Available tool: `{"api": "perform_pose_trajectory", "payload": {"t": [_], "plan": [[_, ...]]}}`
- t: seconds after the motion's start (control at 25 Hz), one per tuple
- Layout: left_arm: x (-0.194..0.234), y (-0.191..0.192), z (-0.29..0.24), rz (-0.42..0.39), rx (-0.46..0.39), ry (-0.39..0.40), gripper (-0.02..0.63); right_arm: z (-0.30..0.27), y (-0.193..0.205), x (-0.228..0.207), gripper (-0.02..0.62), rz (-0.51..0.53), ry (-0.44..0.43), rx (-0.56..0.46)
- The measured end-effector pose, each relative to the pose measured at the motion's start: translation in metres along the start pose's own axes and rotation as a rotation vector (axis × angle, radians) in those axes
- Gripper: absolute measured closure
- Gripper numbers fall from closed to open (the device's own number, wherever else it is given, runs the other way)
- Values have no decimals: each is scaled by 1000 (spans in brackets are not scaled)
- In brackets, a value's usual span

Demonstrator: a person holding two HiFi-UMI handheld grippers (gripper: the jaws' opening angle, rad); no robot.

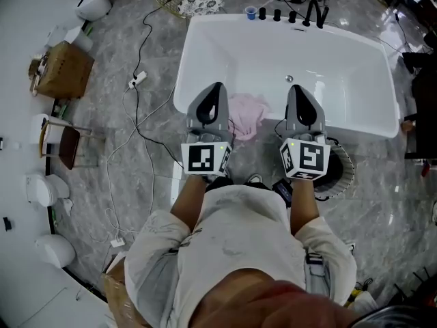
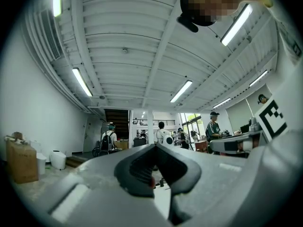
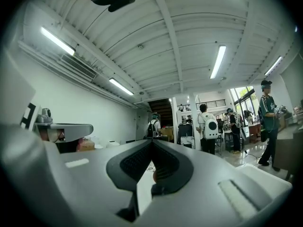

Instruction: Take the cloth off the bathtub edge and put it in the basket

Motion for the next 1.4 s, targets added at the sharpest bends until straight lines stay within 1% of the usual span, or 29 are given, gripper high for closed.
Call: {"api": "perform_pose_trajectory", "payload": {"t": [0.16,0.28,0.48,0.64,0.88,1.28,1.4], "plan": [[-15,1,2,-28,7,-8,606,9,8,-11,592,-29,-9,15],[-19,1,2,-34,9,-1,606,9,12,-14,592,-42,-13,26],[-21,11,-7,-28,13,-2,606,-1,25,-15,592,47,-2,81],[-15,19,-22,4,21,7,606,-15,30,-16,592,31,-4,89],[12,29,-62,29,6,18,606,-58,37,-22,592,47,12,120],[87,45,-150,73,8,28,606,-178,40,-15,592,85,16,150],[108,50,-172,102,21,36,606,-210,43,-11,592,84,22,161]]}}
Point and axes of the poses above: the fingertips, and each gripper's own axes: z backward along the fingers, x to its left, y out of its underside, the point moved 3 cm from there along z, backward along the fingers, and after that the axes turned 13 degrees about -y, right-handed, at the moved point
